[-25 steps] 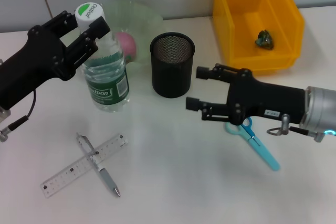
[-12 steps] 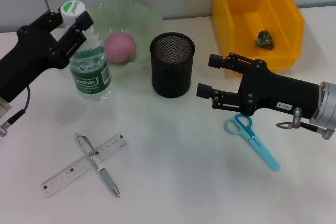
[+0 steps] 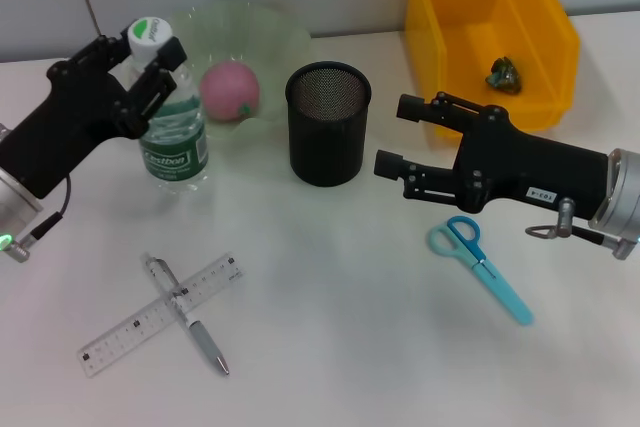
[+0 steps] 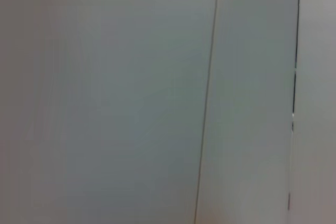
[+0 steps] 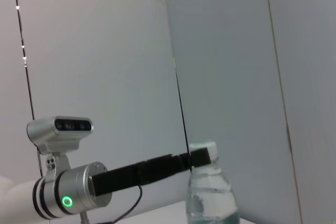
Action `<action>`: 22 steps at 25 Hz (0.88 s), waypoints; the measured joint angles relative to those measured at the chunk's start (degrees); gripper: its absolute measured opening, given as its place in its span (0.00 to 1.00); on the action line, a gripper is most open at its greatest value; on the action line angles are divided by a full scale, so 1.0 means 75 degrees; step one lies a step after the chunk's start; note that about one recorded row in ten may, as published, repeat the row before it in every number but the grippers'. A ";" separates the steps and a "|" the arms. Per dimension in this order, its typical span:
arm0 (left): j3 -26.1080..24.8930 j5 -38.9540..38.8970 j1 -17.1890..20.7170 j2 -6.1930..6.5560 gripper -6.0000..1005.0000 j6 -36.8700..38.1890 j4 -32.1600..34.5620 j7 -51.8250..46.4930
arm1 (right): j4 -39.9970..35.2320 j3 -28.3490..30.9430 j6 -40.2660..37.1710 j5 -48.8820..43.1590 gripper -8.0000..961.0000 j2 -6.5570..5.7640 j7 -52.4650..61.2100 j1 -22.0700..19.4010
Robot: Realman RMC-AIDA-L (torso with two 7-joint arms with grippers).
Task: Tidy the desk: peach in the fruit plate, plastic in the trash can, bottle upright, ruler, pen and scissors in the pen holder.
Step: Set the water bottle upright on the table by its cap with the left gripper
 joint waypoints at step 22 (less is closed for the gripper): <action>0.0019 -0.0001 -0.0361 -0.0016 0.58 -0.0477 -0.0631 0.0226 | 0.0038 -0.0004 0.0032 0.0000 0.84 0.0000 0.0000 0.0040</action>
